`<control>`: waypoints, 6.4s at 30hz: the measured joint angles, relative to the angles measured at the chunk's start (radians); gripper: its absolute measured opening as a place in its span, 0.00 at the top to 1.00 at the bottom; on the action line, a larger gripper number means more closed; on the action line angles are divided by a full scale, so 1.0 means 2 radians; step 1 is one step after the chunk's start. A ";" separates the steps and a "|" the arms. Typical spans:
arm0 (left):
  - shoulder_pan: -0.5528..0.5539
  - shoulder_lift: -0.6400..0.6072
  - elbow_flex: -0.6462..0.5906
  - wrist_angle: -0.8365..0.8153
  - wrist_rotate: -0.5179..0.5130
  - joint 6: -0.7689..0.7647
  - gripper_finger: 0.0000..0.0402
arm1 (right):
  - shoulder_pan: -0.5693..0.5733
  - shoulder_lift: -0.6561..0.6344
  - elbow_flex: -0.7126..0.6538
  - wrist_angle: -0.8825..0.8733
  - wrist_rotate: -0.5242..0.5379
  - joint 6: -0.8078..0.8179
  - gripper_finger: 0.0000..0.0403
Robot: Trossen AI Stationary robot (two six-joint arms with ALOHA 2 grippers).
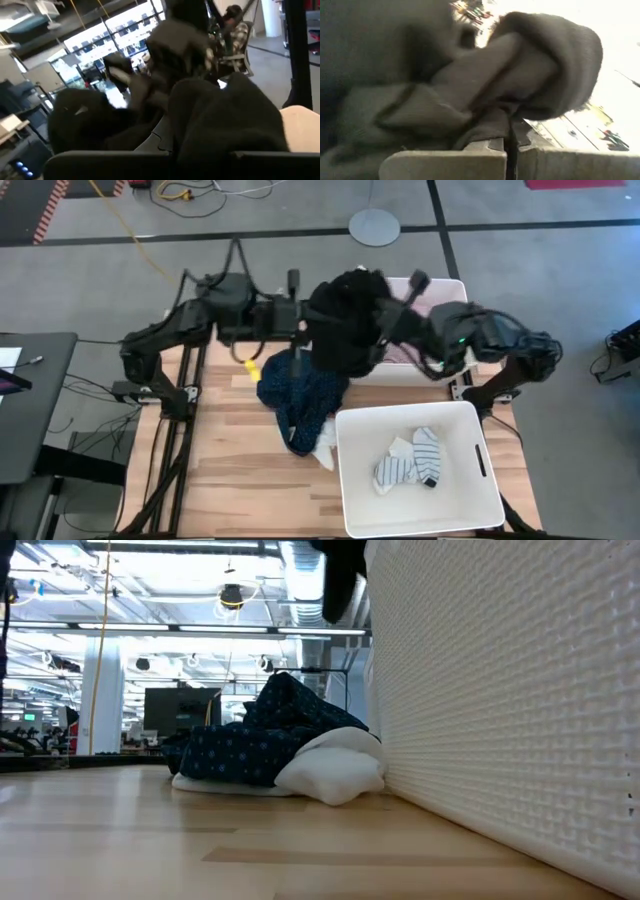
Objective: Sort clothes
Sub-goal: Put the black shirt into the top white laundry bin
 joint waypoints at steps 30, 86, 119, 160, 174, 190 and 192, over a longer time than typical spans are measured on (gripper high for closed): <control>0.144 0.113 -0.006 -0.002 0.199 -0.070 0.99 | -0.093 -0.049 0.000 -0.388 0.029 0.303 0.99; 0.196 0.163 -0.014 -0.079 0.206 -0.055 0.98 | -0.114 -0.079 -0.005 -0.463 -0.077 0.436 0.48; 0.206 0.212 0.031 -0.069 0.301 -0.094 0.13 | -0.077 -0.034 -0.005 -0.463 -0.139 0.399 0.49; 0.143 0.094 0.031 -0.439 0.201 -0.014 0.20 | -0.228 -0.086 -0.196 -0.375 -0.127 0.353 0.99; 0.000 0.023 0.006 -0.450 0.056 -0.101 0.20 | -0.353 -0.150 -0.240 -0.464 -0.161 0.433 0.96; -0.164 -0.052 -0.178 -0.434 -0.097 -0.222 0.20 | -0.386 -0.189 -0.372 -0.408 -0.168 0.422 0.67; -0.186 -0.070 -0.210 -0.422 -0.113 -0.246 0.20 | -0.386 -0.207 -0.364 -0.400 -0.168 0.422 0.64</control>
